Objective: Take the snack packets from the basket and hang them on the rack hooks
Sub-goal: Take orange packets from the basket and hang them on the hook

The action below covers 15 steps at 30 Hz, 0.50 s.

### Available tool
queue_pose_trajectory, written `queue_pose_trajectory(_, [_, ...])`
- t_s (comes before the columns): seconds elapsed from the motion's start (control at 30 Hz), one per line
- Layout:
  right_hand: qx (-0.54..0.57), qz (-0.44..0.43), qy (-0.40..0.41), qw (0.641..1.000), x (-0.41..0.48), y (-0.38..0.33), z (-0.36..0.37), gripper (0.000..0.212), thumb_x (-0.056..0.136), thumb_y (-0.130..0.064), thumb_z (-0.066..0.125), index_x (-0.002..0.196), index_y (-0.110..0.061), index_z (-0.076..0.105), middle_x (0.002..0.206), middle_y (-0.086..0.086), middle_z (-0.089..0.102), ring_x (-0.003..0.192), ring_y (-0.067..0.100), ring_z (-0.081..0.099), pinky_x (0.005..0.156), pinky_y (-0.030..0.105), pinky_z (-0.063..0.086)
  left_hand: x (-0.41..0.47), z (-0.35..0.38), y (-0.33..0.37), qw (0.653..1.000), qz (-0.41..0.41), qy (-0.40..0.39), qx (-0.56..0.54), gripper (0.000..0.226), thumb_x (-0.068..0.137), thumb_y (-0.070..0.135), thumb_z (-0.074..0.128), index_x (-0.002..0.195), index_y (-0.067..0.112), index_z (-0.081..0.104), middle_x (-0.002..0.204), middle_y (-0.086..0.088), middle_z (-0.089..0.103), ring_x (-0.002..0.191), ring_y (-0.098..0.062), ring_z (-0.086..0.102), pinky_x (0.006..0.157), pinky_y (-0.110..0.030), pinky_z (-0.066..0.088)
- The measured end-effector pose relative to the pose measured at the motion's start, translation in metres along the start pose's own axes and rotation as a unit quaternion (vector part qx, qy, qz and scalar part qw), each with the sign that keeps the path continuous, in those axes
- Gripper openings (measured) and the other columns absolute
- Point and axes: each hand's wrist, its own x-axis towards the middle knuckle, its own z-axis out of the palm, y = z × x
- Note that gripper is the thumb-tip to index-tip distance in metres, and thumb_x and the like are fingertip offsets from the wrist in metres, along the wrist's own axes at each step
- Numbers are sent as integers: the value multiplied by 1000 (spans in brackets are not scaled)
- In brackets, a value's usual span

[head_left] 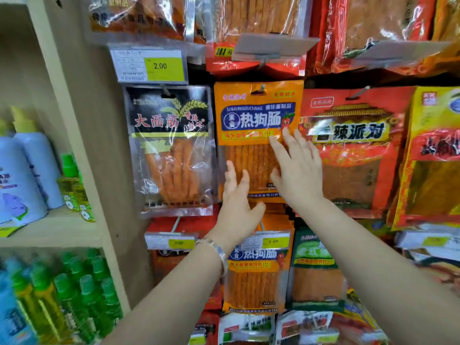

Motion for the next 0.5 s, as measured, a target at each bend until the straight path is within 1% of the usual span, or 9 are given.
queue_pose_trajectory(0.03, [-15,-2,-23,1000,1,1,2,71,80,-13,64,144,-16,35,153,13,27,142,29,23,114,43,15,3,2,-1,1000,-5,-8,-5,79,90,24,57,151,11,10,149,6,-33,144,-19,-17,119,-44,6])
queue_pose_trajectory(0.13, [-63,-14,-74,995,11,3,5,81,81,-20,66,149,-18,21,157,13,15,144,25,19,114,40,11,17,4,-5,1000,-22,-17,-15,79,90,25,57,151,10,9,152,0,-32,144,-21,-16,119,-44,7])
queue_pose_trajectory(0.2, [-87,-16,-97,991,18,1,7,79,84,-17,61,150,-17,16,158,14,11,144,24,18,114,40,12,28,5,-7,999,-35,-25,-19,80,90,27,58,151,10,8,153,-2,-31,145,-23,-14,119,-45,7])
queue_pose_trajectory(0.3, [-103,-10,-119,987,30,-3,10,71,89,-10,50,150,-16,13,158,15,9,143,25,20,111,41,17,43,5,-11,998,-53,-35,-6,84,89,27,61,151,7,8,154,-4,-30,146,-27,-9,118,-45,11])
queue_pose_trajectory(0.4, [-109,-1,-174,979,46,-6,11,79,86,-9,56,150,-16,10,158,16,7,143,26,21,108,40,24,57,5,-12,996,-74,-44,9,85,87,22,62,150,5,8,154,-6,-29,146,-29,-5,118,-44,14])
queue_pose_trajectory(0.5, [-97,2,-225,970,61,-5,9,80,84,-5,57,150,-18,13,158,14,7,135,31,35,102,40,34,68,5,-13,995,-96,-41,2,82,87,17,62,150,3,12,155,-5,-28,146,-29,2,117,-41,20])
